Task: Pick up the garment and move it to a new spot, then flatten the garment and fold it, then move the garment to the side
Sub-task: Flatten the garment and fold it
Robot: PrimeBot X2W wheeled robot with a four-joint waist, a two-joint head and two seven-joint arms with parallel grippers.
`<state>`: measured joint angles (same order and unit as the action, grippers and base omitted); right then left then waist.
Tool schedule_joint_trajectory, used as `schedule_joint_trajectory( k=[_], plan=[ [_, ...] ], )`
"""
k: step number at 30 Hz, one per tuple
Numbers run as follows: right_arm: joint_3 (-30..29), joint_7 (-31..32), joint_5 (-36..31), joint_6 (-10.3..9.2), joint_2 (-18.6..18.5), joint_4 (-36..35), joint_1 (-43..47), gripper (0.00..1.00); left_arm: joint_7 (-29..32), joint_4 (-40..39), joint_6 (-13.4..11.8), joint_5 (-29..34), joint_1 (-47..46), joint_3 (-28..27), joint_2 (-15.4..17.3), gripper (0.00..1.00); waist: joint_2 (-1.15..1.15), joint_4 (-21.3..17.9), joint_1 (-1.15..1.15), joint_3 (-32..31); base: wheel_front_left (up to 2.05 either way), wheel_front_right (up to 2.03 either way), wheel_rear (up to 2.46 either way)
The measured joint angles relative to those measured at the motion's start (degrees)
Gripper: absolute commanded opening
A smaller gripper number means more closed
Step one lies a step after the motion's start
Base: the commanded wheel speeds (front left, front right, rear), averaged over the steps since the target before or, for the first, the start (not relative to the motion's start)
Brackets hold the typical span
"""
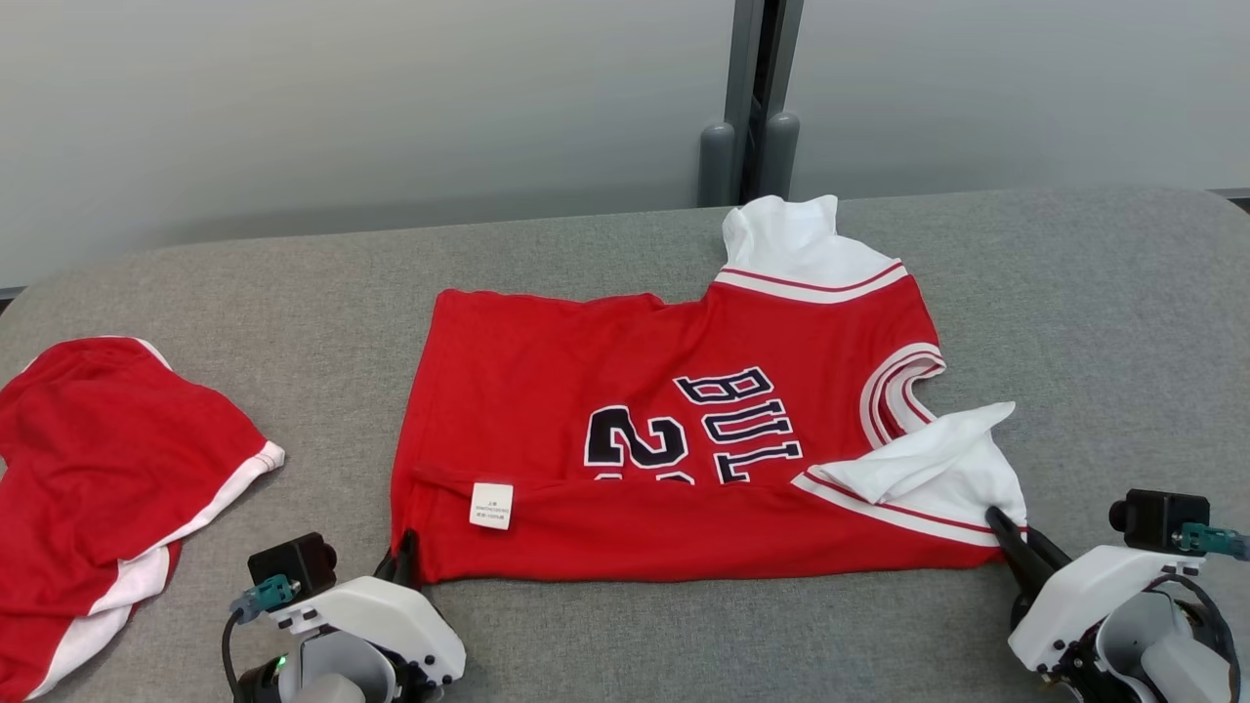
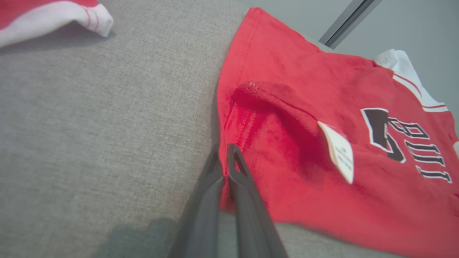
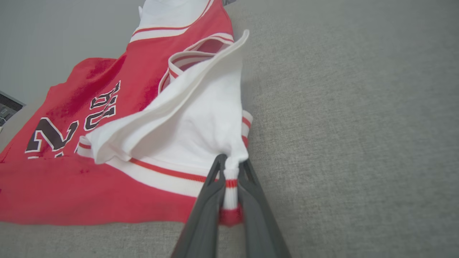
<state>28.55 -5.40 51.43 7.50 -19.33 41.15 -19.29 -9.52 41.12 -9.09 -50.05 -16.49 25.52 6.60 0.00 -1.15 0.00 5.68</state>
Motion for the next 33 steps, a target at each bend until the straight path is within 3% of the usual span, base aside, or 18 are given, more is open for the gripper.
schedule_joint_trajectory(
  k=[16,27,33],
  plan=[
    [3.8,2.8,1.3,0.00,-6.4,-2.8,-0.3,0.00,1.7,-10.4,-1.1,-0.6,6.8,1.0,2.2,0.00,0.00,1.4,0.00,-3.8,0.00,0.00,0.00],
    [4.8,10.3,3.5,0.00,-12.1,-6.5,2.6,0.00,5.6,-19.5,-4.7,0.0,13.5,3.5,4.6,0.00,0.00,2.2,0.00,-6.4,0.00,0.00,0.00],
    [2.8,13.3,4.4,0.01,-13.0,-7.4,5.3,0.00,7.6,-24.2,-6.6,0.5,17.1,4.9,6.0,0.00,0.00,2.4,0.00,-7.2,0.00,0.00,0.00]
  ],
)
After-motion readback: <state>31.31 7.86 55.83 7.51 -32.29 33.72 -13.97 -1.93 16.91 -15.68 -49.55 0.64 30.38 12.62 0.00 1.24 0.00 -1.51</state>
